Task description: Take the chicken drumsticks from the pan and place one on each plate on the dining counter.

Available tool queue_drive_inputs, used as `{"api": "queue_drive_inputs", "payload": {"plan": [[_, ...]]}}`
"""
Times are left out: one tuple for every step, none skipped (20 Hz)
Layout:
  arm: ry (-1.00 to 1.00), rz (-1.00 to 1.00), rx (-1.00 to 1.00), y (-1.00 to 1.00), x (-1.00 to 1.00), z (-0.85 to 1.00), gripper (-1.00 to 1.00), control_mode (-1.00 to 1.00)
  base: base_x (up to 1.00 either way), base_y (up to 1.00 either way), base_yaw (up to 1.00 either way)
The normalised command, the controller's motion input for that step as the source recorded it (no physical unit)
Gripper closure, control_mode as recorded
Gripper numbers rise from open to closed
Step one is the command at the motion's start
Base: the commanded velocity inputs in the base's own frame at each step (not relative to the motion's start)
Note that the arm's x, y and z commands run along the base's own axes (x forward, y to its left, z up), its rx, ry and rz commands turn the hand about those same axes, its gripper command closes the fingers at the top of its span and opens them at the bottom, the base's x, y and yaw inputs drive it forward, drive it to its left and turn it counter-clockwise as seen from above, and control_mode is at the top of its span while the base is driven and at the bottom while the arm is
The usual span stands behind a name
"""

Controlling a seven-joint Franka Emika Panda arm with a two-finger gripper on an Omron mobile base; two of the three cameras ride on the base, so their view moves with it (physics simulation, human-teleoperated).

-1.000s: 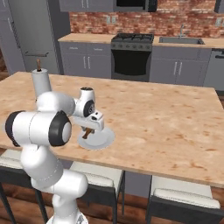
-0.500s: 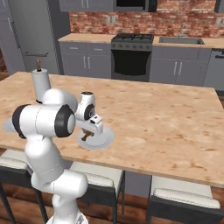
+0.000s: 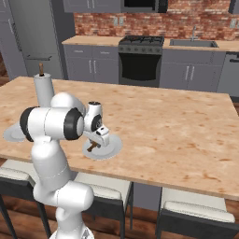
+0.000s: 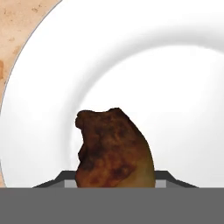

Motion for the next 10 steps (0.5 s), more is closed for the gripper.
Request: {"api": "queue_drive_inputs", "payload": {"plan": [[0.00,-0.08,0.00,0.01,0.14,-0.18,-1.00,-1.00,0.00,0.00,0.00],[0.00,-0.07,0.00,0.00,0.15,-0.17,-1.00,-1.00,0.00,0.00,0.00],[0.00,-0.07,0.00,0.00,0.16,-0.15,-1.00,-1.00,0.00,0.00,0.00],[0.00,-0.07,0.00,0.00,0.17,-0.15,-1.00,-1.00,0.00,0.00,0.00],[0.00,-0.06,0.00,0.00,0.18,-0.13,-1.00,-1.00,0.00,0.00,0.00],[0.00,-0.06,0.00,0.00,0.16,-0.11,-1.00,-1.00,0.00,0.00,0.00],[0.00,-0.06,0.00,0.00,0.16,-0.11,-1.00,-1.00,0.00,0.00,0.00],[-0.01,-0.06,0.00,0.00,0.15,-0.09,-1.00,-1.00,0.00,0.00,0.00],[-0.02,-0.05,0.00,0.00,0.13,-0.05,-1.00,-1.00,0.00,0.00,0.00],[-0.02,-0.05,0.00,0.00,0.11,-0.03,-1.00,-1.00,0.00,0.00,0.00]]}}
